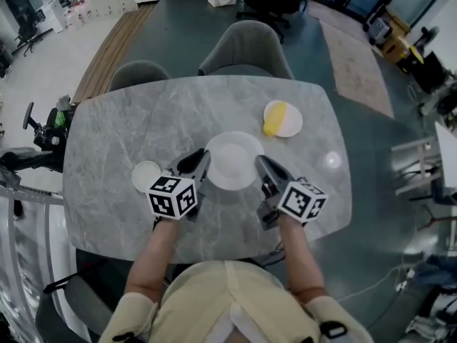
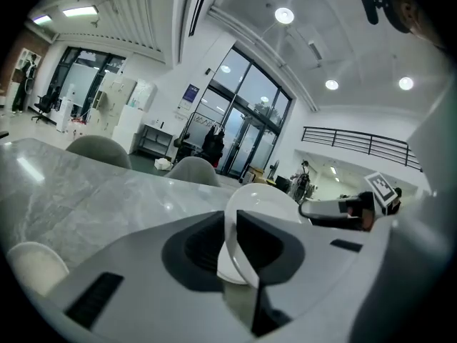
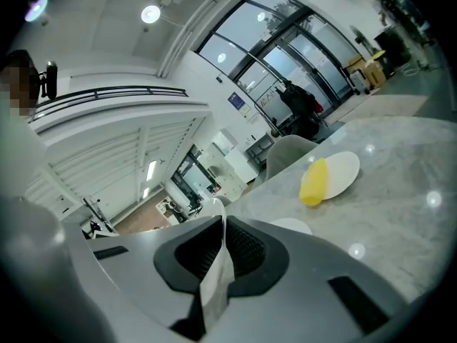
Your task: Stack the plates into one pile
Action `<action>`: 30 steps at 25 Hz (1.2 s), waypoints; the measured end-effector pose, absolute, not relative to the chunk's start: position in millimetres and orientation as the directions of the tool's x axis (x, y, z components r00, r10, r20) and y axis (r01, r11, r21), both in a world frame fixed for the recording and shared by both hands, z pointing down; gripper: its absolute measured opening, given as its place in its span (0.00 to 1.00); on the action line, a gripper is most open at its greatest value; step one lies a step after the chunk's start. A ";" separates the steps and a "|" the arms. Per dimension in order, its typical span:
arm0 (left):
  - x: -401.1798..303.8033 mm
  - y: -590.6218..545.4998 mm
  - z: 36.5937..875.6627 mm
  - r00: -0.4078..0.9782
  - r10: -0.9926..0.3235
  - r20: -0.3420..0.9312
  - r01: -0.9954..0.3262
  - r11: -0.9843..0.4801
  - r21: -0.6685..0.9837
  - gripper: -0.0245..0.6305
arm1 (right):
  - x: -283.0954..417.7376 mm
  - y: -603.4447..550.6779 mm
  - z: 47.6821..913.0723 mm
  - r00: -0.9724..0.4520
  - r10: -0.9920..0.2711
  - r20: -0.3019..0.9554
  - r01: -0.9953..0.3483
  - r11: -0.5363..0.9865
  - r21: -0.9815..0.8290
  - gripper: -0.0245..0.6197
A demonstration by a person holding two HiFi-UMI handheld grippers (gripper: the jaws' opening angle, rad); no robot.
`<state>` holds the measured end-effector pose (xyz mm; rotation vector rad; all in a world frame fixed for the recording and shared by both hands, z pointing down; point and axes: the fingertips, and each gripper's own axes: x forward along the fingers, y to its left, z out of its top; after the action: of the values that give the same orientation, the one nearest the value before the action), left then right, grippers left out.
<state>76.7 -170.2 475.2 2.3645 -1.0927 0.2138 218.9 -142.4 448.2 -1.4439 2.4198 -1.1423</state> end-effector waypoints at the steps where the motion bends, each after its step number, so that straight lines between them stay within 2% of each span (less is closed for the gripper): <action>1: 81.2 -172.4 477.3 0.660 -0.662 0.356 -0.749 -0.537 0.389 0.12 | 223.6 -144.2 453.2 -0.541 -0.794 0.278 -0.712 0.255 -0.654 0.06; 14: 120.5 -201.3 517.5 0.605 -0.635 0.481 -0.794 -0.528 0.302 0.12 | 262.6 -175.8 514.5 -0.501 -0.780 0.375 -0.719 0.134 -0.682 0.07; 30: 129.4 -214.5 560.7 0.530 -0.573 0.625 -0.799 -0.584 0.142 0.12 | 271.2 -190.7 567.3 -0.454 -0.719 0.527 -0.799 0.067 -0.598 0.08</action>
<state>129.4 -214.5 560.7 2.3589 -1.1227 0.7430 271.2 -190.7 567.3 -1.6843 2.3585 -1.4316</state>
